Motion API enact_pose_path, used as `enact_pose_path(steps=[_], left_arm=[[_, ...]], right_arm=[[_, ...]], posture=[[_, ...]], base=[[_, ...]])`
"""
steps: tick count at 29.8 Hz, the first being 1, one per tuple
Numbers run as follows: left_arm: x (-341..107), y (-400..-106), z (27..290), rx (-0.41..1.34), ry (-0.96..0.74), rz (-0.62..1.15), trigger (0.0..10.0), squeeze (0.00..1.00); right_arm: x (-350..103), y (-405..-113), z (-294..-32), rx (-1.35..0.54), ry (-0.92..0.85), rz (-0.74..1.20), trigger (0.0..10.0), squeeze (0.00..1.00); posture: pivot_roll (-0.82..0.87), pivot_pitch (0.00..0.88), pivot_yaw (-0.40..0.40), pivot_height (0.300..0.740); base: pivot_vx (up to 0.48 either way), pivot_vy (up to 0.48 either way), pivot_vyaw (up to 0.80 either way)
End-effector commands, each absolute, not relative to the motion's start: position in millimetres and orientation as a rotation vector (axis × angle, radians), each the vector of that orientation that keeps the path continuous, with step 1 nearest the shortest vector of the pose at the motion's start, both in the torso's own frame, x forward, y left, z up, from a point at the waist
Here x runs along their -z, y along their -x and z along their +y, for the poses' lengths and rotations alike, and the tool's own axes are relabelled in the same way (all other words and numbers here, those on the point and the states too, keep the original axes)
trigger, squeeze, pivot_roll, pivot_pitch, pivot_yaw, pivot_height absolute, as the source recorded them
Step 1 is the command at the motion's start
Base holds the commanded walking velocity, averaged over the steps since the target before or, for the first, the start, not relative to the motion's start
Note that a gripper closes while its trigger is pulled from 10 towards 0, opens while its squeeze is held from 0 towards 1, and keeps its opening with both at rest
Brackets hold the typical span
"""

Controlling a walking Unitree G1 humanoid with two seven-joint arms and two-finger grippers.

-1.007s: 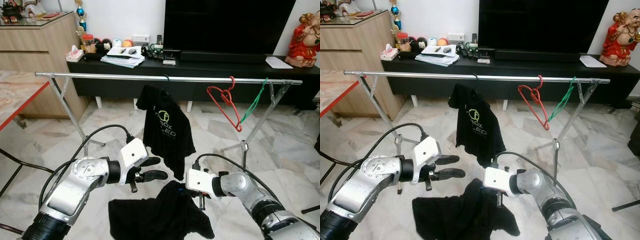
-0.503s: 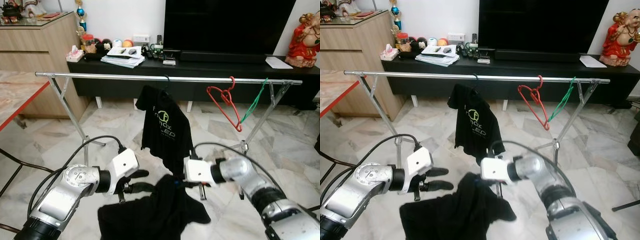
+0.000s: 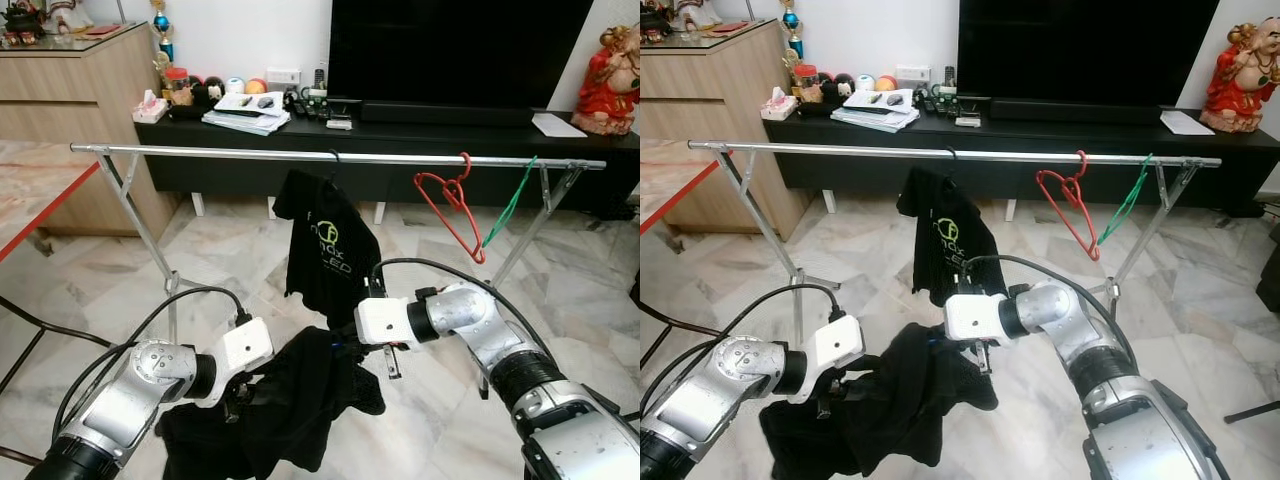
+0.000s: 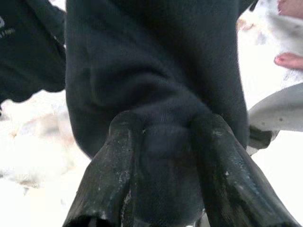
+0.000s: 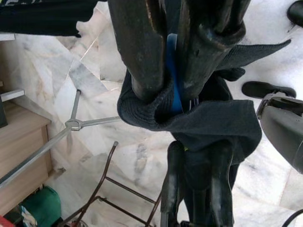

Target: Hang hanger

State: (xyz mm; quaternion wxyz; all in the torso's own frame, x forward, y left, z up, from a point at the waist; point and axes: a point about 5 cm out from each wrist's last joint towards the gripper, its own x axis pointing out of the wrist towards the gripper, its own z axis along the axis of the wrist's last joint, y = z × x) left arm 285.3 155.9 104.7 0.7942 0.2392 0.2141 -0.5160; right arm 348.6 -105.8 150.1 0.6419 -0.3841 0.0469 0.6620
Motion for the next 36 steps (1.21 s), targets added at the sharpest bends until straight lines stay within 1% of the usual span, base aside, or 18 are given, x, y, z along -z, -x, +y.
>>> enact_pose_path(steps=[1,5,15,16,17,18,19,20,21,22,23,25,31,36], left_arm=[[-104.4,-285.7,156.2,1.12,-0.547,0.47,10.0,0.0],[-96.8,-283.5,159.2,1.115,-0.564,0.505,10.0,0.0],[-93.6,-284.4,157.7,1.119,-0.535,0.505,10.0,0.0],[-93.4,-284.3,157.4,1.121,-0.53,0.505,9.2,0.0],[-93.2,-284.4,157.3,1.122,-0.53,0.504,9.2,0.0],[-93.0,-284.4,157.0,1.124,-0.528,0.504,6.6,0.0],[-92.6,-284.2,156.1,1.126,-0.526,0.503,4.5,0.0],[-92.5,-284.0,155.5,1.128,-0.525,0.502,4.5,0.0],[-92.5,-284.2,154.7,1.129,-0.524,0.5,4.3,0.0],[-92.6,-284.2,154.5,1.129,-0.523,0.499,4.8,0.0],[-92.6,-284.3,154.2,1.128,-0.524,0.498,10.0,0.0],[-92.9,-284.6,153.8,1.126,-0.521,0.496,10.0,0.0],[-105.1,-292.3,149.9,1.094,-0.398,0.416,10.0,0.0],[-100.7,-293.3,149.6,1.07,-0.362,0.445,10.0,0.0]], right_arm=[[-169.5,-352.6,-98.5,-1.504,0.881,0.017,0.0,0.0],[-175.8,-353.2,-92.8,-1.506,0.879,-0.019,0.0,0.0],[-188.8,-353.1,-79.5,-1.515,0.847,-0.096,0.0,0.0],[-191.0,-353.2,-77.8,-1.516,0.837,-0.107,0.0,0.0],[-191.7,-353.2,-77.2,-1.516,0.835,-0.11,0.0,0.0],[-192.3,-353.2,-76.6,-1.516,0.834,-0.113,0.0,0.0],[-192.7,-352.9,-75.4,-1.517,0.833,-0.116,0.0,0.0],[-192.9,-352.8,-74.7,-1.517,0.831,-0.117,0.0,0.0],[-193.4,-352.8,-73.6,-1.515,0.825,-0.119,0.0,0.0],[-193.7,-352.8,-73.0,-1.514,0.823,-0.121,0.0,0.0],[-193.8,-352.8,-72.3,-1.513,0.821,-0.123,0.0,0.0],[-193.9,-352.8,-71.4,-1.511,0.82,-0.126,0.0,0.0],[-193.4,-351.2,-65.9,-1.516,0.802,-0.135,0.0,0.0],[-195.3,-351.0,-61.4,-1.513,0.783,-0.147,0.0,0.0]], posture=[[0.08,0.0,-0.031,0.74],[0.08,0.0,-0.031,0.74],[0.07,0.0,-0.029,0.74],[0.07,0.0,-0.029,0.74],[0.07,0.0,-0.029,0.74],[0.07,0.0,-0.029,0.74],[0.07,0.0,-0.028,0.74],[0.07,0.0,-0.028,0.74],[0.07,0.0,-0.028,0.74],[0.07,0.0,-0.028,0.74],[0.07,0.0,-0.029,0.74],[0.07,0.0,-0.03,0.74],[0.08,0.0,-0.032,0.74],[0.08,0.0,-0.029,0.74]], base=[[0.0,0.0,0.0],[0.0,0.0,0.0],[0.0,0.0,0.0],[0.0,0.0,0.0],[0.0,0.0,0.0],[0.0,0.0,0.0],[0.0,0.0,0.0],[0.0,0.0,0.0],[0.0,0.0,0.0],[0.0,0.0,0.0],[0.0,0.0,0.0],[0.0,0.0,0.0],[0.0,0.0,0.0],[0.0,0.0,0.0]])
